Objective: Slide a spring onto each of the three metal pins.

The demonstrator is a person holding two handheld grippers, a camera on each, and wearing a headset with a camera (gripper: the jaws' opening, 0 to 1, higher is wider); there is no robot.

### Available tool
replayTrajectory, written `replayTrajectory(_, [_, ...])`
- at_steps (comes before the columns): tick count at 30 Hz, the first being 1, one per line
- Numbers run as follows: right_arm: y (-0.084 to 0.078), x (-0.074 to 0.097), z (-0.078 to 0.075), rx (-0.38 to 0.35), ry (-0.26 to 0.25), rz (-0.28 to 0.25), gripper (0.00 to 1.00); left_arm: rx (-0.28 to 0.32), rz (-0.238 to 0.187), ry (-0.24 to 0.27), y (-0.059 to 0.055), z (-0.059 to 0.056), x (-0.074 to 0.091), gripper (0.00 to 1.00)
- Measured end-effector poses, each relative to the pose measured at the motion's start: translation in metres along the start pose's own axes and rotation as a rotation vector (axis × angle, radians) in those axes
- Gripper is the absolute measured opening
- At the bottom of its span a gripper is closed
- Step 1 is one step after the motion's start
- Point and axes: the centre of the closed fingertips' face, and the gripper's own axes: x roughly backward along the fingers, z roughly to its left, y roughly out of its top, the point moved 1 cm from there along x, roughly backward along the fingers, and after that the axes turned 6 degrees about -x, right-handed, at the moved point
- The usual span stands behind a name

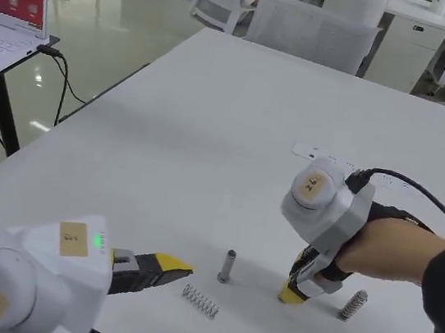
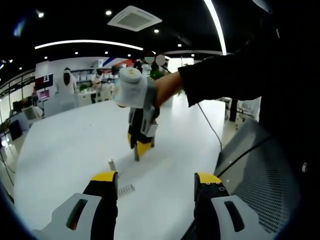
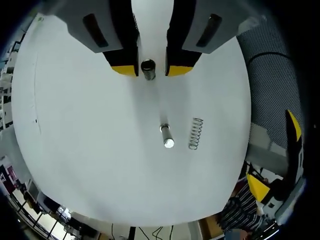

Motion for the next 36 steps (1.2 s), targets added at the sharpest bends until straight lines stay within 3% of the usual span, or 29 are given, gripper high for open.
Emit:
replayTrajectory(8, [0.018, 0.021, 0.008, 0.013, -0.011, -0.078, 0.20, -0.003, 0.002, 0.006, 0.000, 0.001, 0.000, 0.56])
replayTrajectory(16, [0.040, 0.026, 0.043, 0.020, 0.059, -0.149, 0.19, -0.006, 0.003, 0.019, 0.000, 0.004, 0.003, 0.56])
replayTrajectory(22, [0.048, 0.009, 0.068, 0.041, 0.099, -0.151, 0.17, -0.008, 0.006, 0.029, 0.000, 0.007, 0.007, 0.56])
replayTrajectory(26, [0.050, -0.007, 0.077, 0.049, 0.114, -0.140, 0.16, -0.004, 0.011, 0.035, -0.002, 0.009, 0.009, 0.56])
replayTrajectory(36, [0.058, -0.034, 0.077, 0.029, 0.096, -0.156, 0.14, -0.003, 0.030, 0.034, -0.006, 0.011, 0.008, 0.56])
